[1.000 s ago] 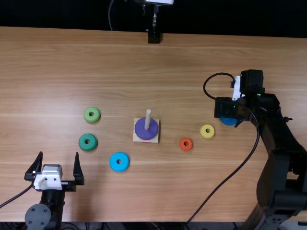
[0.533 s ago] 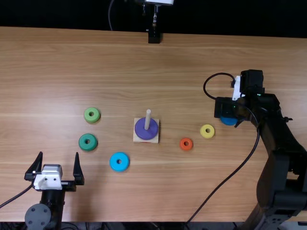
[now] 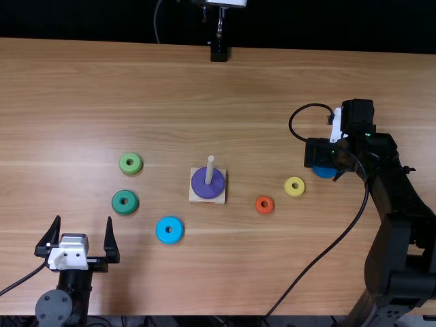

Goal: Build the Hanoi tower: stack the rings onto the peg from bottom to top in this color order: purple, dark blue, light blue, dark green, light green, yellow, orange.

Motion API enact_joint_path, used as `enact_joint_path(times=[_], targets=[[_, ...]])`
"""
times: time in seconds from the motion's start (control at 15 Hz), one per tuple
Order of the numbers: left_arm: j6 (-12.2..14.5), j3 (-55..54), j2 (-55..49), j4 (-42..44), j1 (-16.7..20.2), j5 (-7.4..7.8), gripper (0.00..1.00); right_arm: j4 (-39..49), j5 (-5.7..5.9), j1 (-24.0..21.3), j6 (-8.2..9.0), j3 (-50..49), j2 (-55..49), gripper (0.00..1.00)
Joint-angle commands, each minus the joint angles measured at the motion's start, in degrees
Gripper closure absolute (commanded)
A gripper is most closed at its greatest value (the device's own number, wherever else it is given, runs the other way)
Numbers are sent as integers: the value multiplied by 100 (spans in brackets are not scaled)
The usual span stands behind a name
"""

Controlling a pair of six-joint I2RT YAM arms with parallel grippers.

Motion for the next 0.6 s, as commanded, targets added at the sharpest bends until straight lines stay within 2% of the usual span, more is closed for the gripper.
enact_joint_path(times=[0.0, 0.53], targets=[[17, -89, -69, -195, 38, -43, 0, 10, -9, -45, 27, -108, 22, 0], [17, -89, -69, -205, 38, -43, 0, 10, 1, -45, 27, -55, 198, 0]])
